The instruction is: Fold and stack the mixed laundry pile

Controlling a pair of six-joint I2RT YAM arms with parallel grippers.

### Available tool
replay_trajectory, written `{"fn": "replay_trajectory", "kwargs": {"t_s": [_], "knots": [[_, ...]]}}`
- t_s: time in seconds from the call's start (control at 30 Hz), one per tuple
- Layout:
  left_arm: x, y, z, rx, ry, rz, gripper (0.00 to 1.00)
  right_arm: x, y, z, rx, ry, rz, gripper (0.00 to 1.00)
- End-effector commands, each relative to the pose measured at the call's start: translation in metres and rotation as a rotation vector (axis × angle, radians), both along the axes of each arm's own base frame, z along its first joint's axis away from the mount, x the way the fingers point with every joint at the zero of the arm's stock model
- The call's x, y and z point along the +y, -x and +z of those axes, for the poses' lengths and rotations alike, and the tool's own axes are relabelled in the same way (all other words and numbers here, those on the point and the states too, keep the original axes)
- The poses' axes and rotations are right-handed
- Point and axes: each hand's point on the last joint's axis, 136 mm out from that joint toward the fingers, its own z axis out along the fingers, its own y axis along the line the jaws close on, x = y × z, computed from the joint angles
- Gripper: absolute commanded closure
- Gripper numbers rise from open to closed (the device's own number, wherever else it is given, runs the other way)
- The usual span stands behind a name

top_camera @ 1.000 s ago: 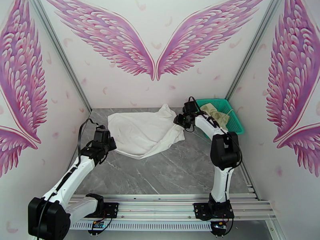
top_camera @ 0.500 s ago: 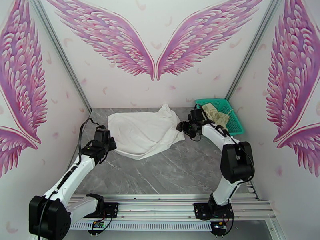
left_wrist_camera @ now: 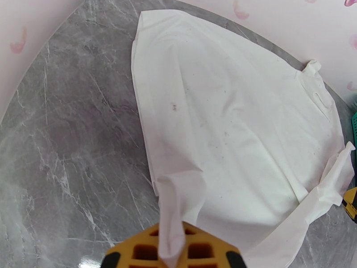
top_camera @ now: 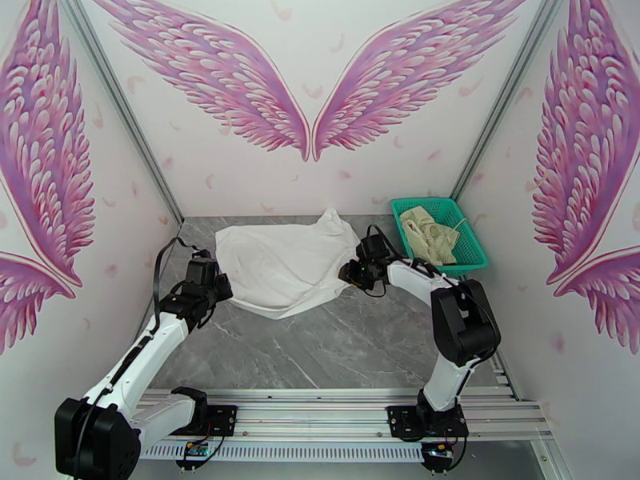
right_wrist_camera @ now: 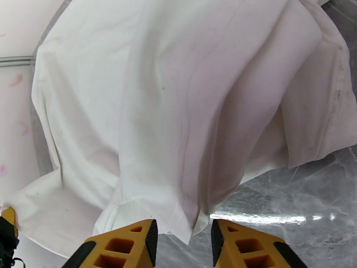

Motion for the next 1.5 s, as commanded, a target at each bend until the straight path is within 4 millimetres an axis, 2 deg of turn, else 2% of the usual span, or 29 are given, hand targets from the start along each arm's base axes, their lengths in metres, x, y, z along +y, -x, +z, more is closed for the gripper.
{"fn": "replay_trajectory", "kwargs": {"t_s": [0.0, 0.1, 0.37, 0.5, 0.6, 0.7, 0.87, 0.97, 1.07, 1.17, 1.33, 1.4, 1.47], "knots": [[0.001, 0.004, 0.003, -0.015, 0.005, -0.006, 1.0, 0.011, -0.008, 0.008, -0.026, -0.016, 0.01, 0.73], [0.001, 0.005, 0.005, -0.018, 0.002, -0.008, 1.0, 0.012, -0.007, 0.013, -0.032, -0.01, 0.012, 0.8], [0.001, 0.004, 0.01, -0.029, 0.0, -0.015, 1.0, 0.007, 0.002, 0.019, -0.034, 0.009, 0.013, 0.81], [0.0, 0.005, 0.011, -0.03, 0.002, -0.018, 1.0, 0.006, 0.006, 0.022, -0.038, 0.007, 0.011, 0.94], [0.001, 0.006, 0.019, -0.049, 0.003, -0.017, 1.0, 0.003, 0.008, 0.037, -0.074, 0.011, 0.006, 1.0], [0.002, 0.008, 0.031, -0.076, 0.0, -0.02, 1.0, -0.001, 0.008, 0.061, -0.131, 0.012, 0.001, 1.0], [0.0, 0.012, 0.058, -0.137, -0.002, -0.051, 1.0, -0.014, 0.013, 0.113, -0.257, 0.028, -0.036, 1.0], [-0.003, 0.018, 0.09, -0.217, -0.006, -0.087, 1.0, -0.037, 0.023, 0.161, -0.38, 0.089, -0.09, 1.0], [-0.008, 0.031, 0.134, -0.321, -0.007, -0.143, 1.0, -0.065, 0.041, 0.213, -0.509, 0.156, -0.147, 1.0], [-0.018, 0.048, 0.183, -0.438, -0.002, -0.23, 1.0, -0.09, 0.07, 0.266, -0.646, 0.197, -0.197, 1.0], [-0.041, 0.089, 0.267, -0.618, 0.03, -0.409, 1.0, -0.124, 0.135, 0.352, -0.872, 0.208, -0.258, 1.0], [-0.049, 0.105, 0.293, -0.669, 0.037, -0.469, 1.0, -0.134, 0.156, 0.376, -0.928, 0.217, -0.272, 1.0], [-0.05, 0.114, 0.31, -0.69, 0.038, -0.493, 1.0, -0.139, 0.17, 0.39, -0.949, 0.233, -0.263, 1.0]]}}
